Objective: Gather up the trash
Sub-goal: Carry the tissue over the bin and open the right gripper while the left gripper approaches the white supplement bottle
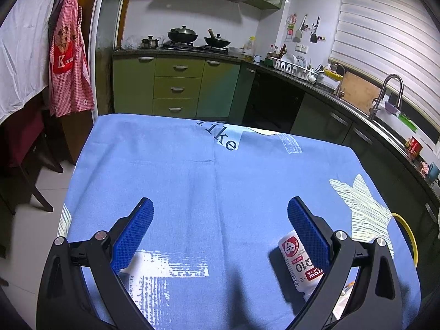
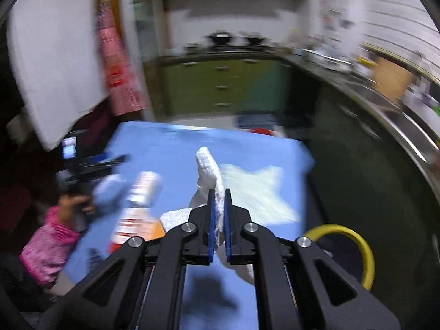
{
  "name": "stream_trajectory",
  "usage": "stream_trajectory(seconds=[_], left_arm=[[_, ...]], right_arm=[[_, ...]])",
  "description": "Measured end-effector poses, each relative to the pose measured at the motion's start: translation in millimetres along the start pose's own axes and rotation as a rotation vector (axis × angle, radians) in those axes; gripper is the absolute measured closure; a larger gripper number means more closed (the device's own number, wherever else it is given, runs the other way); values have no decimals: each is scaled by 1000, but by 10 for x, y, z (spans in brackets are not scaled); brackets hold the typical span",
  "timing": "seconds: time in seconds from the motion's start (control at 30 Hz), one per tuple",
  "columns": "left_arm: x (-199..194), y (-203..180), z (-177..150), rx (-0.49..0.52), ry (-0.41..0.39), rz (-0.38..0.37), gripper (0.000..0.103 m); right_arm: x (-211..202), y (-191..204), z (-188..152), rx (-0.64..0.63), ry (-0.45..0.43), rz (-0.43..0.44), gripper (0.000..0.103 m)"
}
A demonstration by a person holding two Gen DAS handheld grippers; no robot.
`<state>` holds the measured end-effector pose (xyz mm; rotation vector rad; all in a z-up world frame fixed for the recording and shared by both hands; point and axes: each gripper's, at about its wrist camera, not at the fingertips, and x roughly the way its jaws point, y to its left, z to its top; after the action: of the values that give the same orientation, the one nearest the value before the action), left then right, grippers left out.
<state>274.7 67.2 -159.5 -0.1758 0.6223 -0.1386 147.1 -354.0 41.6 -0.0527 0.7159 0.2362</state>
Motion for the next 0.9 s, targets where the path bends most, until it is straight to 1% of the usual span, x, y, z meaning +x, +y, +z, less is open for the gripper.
stream_trajectory(seconds=[0.07,0.1,0.17,0.27,0.3,0.37,0.43,0.5,0.57,0.63,0.7,0.8,0.9], left_arm=[[-2,-2,-1,1,-4,2,6],[0,-4,0,2,-4,3,6],[7,-8,-7,4,-4,5,6],[23,-20,-20,8,1,4,6],[24,-25,-24,10,2,5,6],[21,-34,-29,16,1,6,6],[16,-38,-29,23,-2,12,6],[10,-41,-32,26,-3,15,6],[10,-46,-35,26,0,12,6],[17,-61,-40,27,6,8,6],[21,-82,-37,32,9,5,6],[13,-121,-44,43,8,-2,6],[48,-153,-44,47,30,-15,6]], right_arm=[[-8,-310,-93,55,17,-77,97],[20,-547,-166,98,35,-123,97],[118,-880,-298,157,71,-182,97],[385,-1316,-521,237,135,-229,97],[480,-1426,-584,258,153,-240,95],[735,-1649,-735,290,217,-257,94],[918,-1761,-853,317,257,-282,79],[987,-1833,-953,349,276,-298,73],[968,-1828,-1011,365,272,-296,71],[899,-1783,-1017,361,261,-303,64],[812,-1698,-1036,342,248,-316,63],[714,-1608,-1100,331,232,-296,58],[669,-1527,-1145,326,230,-276,57]])
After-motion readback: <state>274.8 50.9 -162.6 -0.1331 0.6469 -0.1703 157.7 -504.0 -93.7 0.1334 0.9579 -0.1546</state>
